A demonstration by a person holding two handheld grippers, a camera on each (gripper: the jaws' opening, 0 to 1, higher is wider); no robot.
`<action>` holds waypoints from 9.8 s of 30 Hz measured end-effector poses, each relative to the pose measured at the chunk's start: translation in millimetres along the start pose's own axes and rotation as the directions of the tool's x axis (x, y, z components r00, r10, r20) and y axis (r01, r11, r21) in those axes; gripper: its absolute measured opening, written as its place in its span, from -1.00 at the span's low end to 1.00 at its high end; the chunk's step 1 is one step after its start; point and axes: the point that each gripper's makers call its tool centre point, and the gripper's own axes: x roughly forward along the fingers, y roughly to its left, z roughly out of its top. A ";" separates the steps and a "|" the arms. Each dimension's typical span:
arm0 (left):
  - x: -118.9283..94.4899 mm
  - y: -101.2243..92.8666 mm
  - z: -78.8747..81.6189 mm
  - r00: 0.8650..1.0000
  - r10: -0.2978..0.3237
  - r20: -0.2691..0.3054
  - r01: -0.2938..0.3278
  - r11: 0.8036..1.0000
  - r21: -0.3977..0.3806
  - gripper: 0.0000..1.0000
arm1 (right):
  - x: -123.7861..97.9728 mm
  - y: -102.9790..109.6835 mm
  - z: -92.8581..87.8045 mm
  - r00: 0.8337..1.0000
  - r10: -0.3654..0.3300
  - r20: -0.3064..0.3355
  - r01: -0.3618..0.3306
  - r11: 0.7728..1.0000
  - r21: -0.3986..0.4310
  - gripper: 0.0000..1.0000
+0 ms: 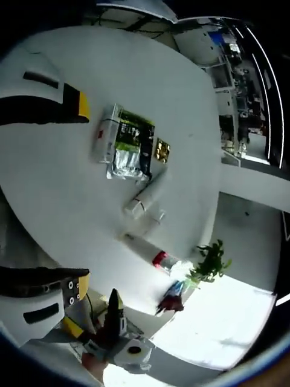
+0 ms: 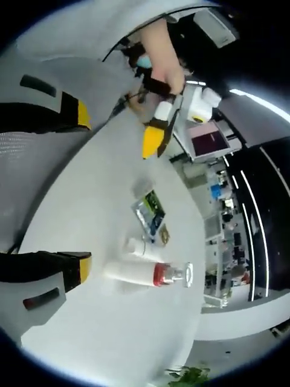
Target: Arrange the skincare products in the storage area until every visible bottle or jar stands upright without overlapping.
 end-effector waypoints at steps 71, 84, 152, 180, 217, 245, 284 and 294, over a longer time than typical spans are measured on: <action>225.1 15.5 78.4 0.885 0.236 -0.402 -0.224 0.972 0.076 0.12 | -1.5 3.0 -0.6 1.000 0.009 -0.003 -0.009 0.999 0.036 0.49; 225.4 17.7 80.0 0.874 0.259 -0.410 -0.214 0.965 0.151 -0.04 | -0.8 0.5 -1.5 1.000 -0.001 -0.001 0.001 0.999 0.043 0.47; 60.4 -15.3 56.6 0.996 0.028 0.087 -0.040 0.990 0.134 -0.44 | 68.6 -9.3 28.9 0.994 -0.064 -0.086 0.026 0.923 -0.384 0.29; 8.1 -51.8 1.6 0.991 0.012 0.131 -0.019 0.998 0.054 -0.37 | 117.4 11.3 18.9 0.979 0.188 -0.084 -0.206 0.868 -0.452 -0.62; 0.1 -108.2 8.1 0.924 -0.347 -0.164 0.346 0.569 0.746 -0.59 | 87.2 23.2 -4.5 0.838 0.459 -0.296 -0.545 0.664 -0.512 -0.59; 20.4 -107.7 30.4 0.913 -0.380 -0.146 0.345 0.534 0.772 -0.69 | 48.3 -2.5 -6.7 0.991 0.057 -0.123 -0.091 0.952 -0.291 0.40; 86.2 -102.6 91.9 0.909 -0.402 -0.107 0.317 0.503 0.804 -0.69 | 9.5 -43.2 -4.4 0.982 -0.166 -0.088 0.160 0.985 -0.067 0.97; 88.3 -101.1 94.3 0.907 -0.409 -0.104 0.327 0.526 0.785 -0.67 | 9.7 -43.4 -5.4 0.981 -0.166 -0.101 0.158 0.984 -0.082 0.96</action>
